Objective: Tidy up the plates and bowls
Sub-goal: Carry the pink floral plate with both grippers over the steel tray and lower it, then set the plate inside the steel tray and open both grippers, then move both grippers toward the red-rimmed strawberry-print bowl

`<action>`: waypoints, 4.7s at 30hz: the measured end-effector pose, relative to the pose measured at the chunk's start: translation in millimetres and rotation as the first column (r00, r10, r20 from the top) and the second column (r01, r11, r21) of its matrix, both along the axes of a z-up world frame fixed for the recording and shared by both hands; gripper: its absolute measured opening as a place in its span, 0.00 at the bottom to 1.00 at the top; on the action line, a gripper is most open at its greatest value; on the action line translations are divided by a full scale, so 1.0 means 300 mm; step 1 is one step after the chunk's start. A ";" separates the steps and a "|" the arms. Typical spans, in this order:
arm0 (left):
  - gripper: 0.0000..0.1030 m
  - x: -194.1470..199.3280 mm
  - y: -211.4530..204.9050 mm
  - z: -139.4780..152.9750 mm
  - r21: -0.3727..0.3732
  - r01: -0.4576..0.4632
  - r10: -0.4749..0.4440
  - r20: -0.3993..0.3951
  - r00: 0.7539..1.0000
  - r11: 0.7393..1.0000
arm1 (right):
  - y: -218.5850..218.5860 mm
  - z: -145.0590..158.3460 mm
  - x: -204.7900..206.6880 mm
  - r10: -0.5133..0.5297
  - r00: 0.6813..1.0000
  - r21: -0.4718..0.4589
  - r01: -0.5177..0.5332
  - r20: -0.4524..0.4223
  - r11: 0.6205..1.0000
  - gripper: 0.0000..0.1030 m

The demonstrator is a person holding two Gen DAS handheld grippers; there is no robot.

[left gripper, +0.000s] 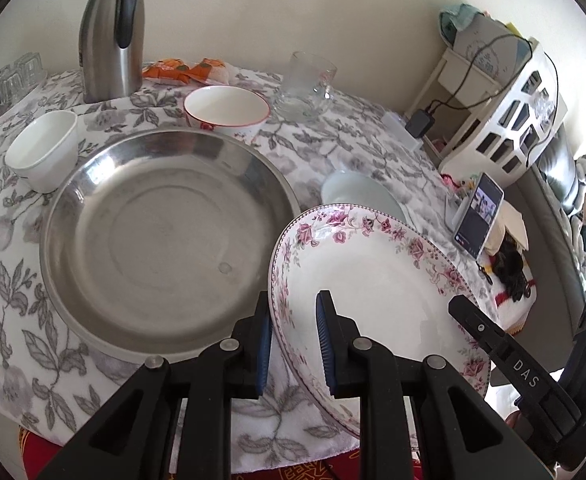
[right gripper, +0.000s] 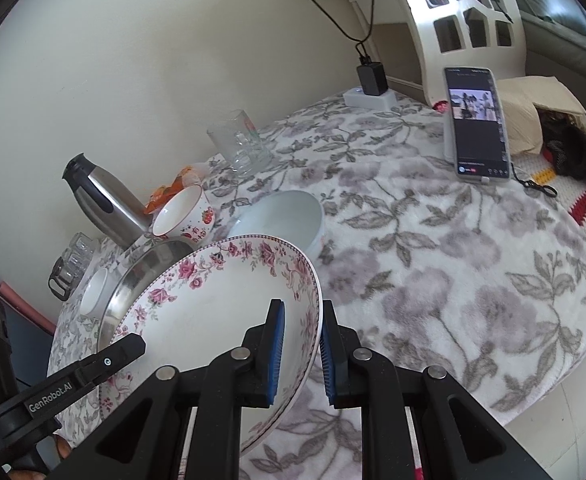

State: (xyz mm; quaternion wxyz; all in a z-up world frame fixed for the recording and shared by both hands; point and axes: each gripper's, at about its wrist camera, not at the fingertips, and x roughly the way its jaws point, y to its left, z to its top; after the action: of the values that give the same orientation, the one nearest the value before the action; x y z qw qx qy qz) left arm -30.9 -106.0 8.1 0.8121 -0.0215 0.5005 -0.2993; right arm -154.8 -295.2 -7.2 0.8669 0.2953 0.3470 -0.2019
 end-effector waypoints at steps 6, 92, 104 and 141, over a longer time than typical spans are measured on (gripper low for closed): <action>0.22 0.070 0.068 0.012 -0.038 -0.065 0.064 -0.018 0.998 0.997 | 0.054 0.033 0.088 0.040 0.999 -0.027 -0.040 -0.003 0.999 0.18; 0.22 0.472 0.354 -0.198 0.119 -0.333 0.349 -0.167 0.922 0.935 | 0.256 -0.084 0.571 0.218 0.955 0.004 -0.222 -0.202 0.975 0.17; 0.41 0.449 0.344 -0.103 0.139 -0.312 0.327 -0.105 0.939 0.940 | 0.273 -0.014 0.557 0.214 0.954 -0.040 -0.227 -0.211 0.973 0.25; 0.92 0.443 0.389 -0.080 0.252 -0.436 0.435 0.066 0.898 0.864 | 0.258 -0.025 0.540 0.161 0.944 -0.134 -0.206 -0.288 0.969 1.00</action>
State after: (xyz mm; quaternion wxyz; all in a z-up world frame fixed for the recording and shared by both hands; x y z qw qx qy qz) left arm 101.9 10.6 -16.1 0.8560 -0.0260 0.5147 -0.0401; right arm 7.3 -217.9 -14.7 0.8466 0.1594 0.4723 -0.1867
